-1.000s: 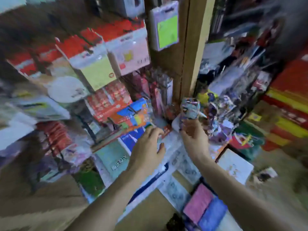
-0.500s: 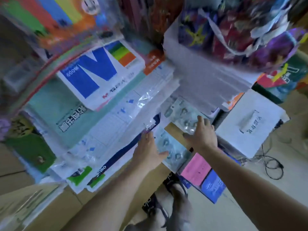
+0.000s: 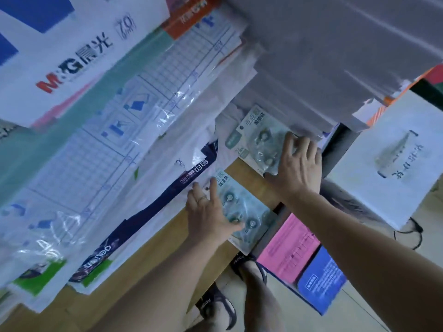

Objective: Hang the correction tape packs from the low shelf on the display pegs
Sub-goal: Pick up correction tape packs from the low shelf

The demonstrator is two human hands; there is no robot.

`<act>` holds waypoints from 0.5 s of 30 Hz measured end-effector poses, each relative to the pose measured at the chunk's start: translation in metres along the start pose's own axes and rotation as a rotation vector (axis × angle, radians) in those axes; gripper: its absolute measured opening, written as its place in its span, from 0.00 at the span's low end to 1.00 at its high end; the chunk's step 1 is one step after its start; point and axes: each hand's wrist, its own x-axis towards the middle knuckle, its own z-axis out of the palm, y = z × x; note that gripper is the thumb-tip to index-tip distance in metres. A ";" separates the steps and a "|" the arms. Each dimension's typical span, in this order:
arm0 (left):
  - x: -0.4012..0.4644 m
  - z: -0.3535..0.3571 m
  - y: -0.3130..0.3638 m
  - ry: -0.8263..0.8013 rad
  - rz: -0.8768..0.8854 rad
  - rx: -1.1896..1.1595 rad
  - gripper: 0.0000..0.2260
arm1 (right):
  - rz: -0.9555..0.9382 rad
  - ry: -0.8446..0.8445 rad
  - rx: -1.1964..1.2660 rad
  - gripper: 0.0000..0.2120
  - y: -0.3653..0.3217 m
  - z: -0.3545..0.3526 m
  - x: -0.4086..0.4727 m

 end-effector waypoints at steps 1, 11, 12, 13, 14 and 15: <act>0.001 0.001 0.000 0.023 0.004 0.002 0.62 | -0.014 0.020 -0.006 0.49 0.001 0.004 0.000; 0.010 -0.009 -0.004 0.050 0.056 0.078 0.54 | -0.129 -0.105 -0.005 0.40 -0.004 0.007 -0.002; 0.010 -0.008 -0.005 0.055 0.072 0.080 0.51 | -0.141 -0.106 0.005 0.39 -0.006 0.007 -0.002; 0.010 -0.007 -0.006 0.061 0.088 0.074 0.48 | -0.142 -0.107 0.028 0.39 -0.007 0.007 -0.002; 0.008 -0.006 -0.007 0.067 0.102 0.064 0.45 | -0.136 -0.116 0.056 0.39 -0.008 0.006 -0.003; 0.006 -0.005 -0.008 0.075 0.115 0.054 0.44 | -0.132 -0.127 0.080 0.40 -0.009 0.005 -0.004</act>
